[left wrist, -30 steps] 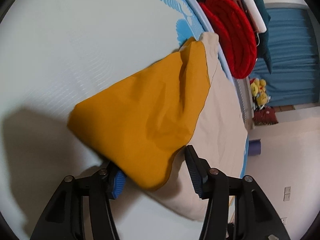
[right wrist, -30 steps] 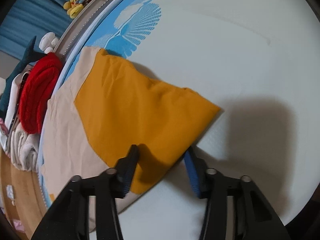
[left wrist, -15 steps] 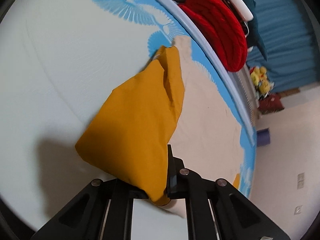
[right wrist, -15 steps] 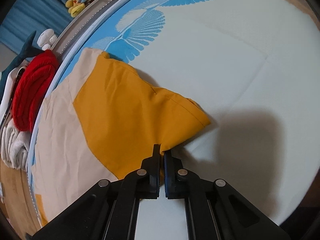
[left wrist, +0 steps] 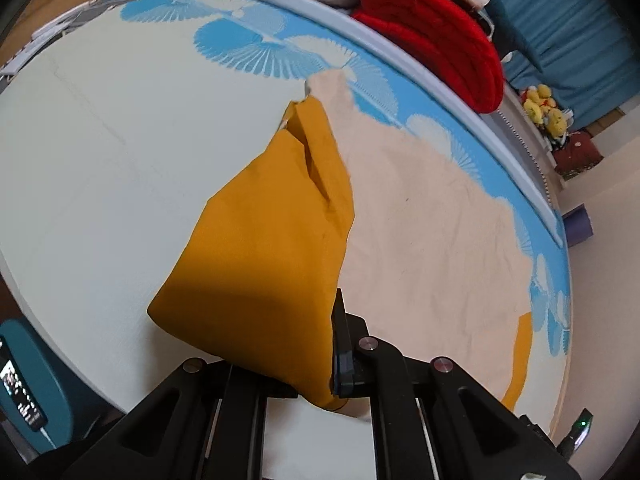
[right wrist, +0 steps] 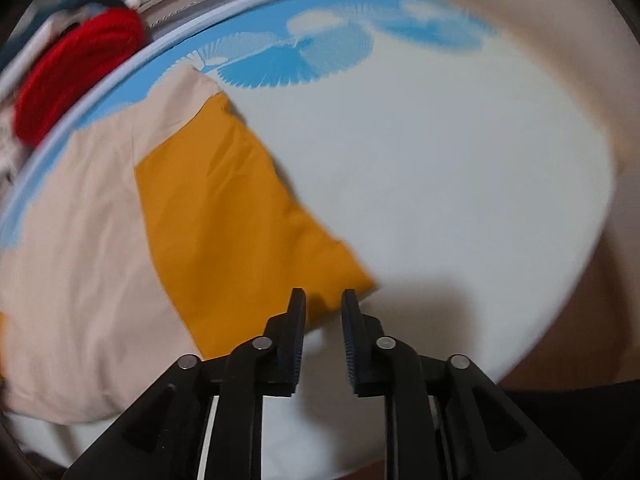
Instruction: Fold large clothes
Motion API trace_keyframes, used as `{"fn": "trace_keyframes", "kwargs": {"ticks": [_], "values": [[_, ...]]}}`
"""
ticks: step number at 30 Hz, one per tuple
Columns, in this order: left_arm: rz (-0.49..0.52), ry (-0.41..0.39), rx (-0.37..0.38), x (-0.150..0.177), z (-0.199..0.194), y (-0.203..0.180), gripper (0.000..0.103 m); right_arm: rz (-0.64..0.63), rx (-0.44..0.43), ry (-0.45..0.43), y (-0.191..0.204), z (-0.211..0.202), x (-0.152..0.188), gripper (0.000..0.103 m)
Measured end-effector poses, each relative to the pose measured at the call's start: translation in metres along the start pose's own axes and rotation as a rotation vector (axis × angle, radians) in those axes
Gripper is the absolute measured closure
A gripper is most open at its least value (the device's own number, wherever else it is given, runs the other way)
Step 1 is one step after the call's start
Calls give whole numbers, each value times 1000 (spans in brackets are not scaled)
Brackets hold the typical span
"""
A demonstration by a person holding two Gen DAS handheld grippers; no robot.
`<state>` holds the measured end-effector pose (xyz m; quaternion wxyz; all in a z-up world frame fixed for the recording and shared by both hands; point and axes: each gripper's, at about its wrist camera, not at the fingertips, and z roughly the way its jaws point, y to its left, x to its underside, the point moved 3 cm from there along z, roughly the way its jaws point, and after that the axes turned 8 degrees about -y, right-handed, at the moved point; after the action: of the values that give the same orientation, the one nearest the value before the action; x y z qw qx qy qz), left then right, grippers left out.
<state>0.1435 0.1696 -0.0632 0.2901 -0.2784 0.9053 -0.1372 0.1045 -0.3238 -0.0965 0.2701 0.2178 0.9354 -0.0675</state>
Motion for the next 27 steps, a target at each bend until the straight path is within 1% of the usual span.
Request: {"fn": "trace_keyframes", "kwargs": {"ticks": [2, 3, 4, 5, 6, 7, 9, 12, 14, 16, 18, 19, 20, 21, 23, 24, 25, 26, 27], "values": [[23, -4, -2, 1, 0, -3, 95, -65, 33, -86, 8, -18, -7, 82], [33, -4, -9, 1, 0, -4, 95, -86, 36, -129, 12, -26, -11, 82], [43, -4, -18, 2, 1, -6, 95, -117, 19, -189, 21, -38, -17, 82], [49, -5, -25, 2, 3, -7, 95, -138, -4, -223, 29, -45, -20, 82], [52, -7, -27, 2, 3, -7, 95, -187, -67, -277, 46, -59, -23, 82], [52, -9, -26, 2, 2, -8, 95, -219, -107, -299, 59, -65, -22, 82], [53, -13, -22, 3, 2, -9, 95, -332, -248, -341, 96, -83, -15, 82], [66, -24, -18, 3, 0, -11, 95, -515, -388, -371, 149, -97, 10, 82], [79, -32, -18, 3, -1, -13, 95, -617, -464, -330, 180, -93, 32, 82], [93, -39, -17, 2, -2, -16, 95, -681, -491, -259, 201, -78, 48, 82], [101, -39, -6, 2, -2, -18, 95, -768, -421, -99, 219, -39, 71, 82], [111, -40, 0, 2, -3, -20, 95, -790, -379, -35, 224, -19, 77, 82], [126, -48, -1, 1, -4, -22, 95, -797, -360, 3, 227, -6, 80, 82], [138, -56, 3, 0, -6, -24, 95, -788, -363, 32, 227, 5, 81, 82], [144, -65, 17, -1, -8, -28, 95, -764, -370, 62, 229, 7, 71, 82], [149, -68, 23, -2, -8, -30, 95, -766, -373, 93, 229, 6, 65, 82], [155, -71, 27, -2, -8, -33, 95, -779, -386, 98, 229, 2, 58, 82], [162, -76, 30, -2, -9, -36, 95, -790, -397, 82, 227, -2, 51, 82], [171, -82, 30, -2, -9, -40, 95, -807, -415, 29, 223, -14, 39, 82]]}}
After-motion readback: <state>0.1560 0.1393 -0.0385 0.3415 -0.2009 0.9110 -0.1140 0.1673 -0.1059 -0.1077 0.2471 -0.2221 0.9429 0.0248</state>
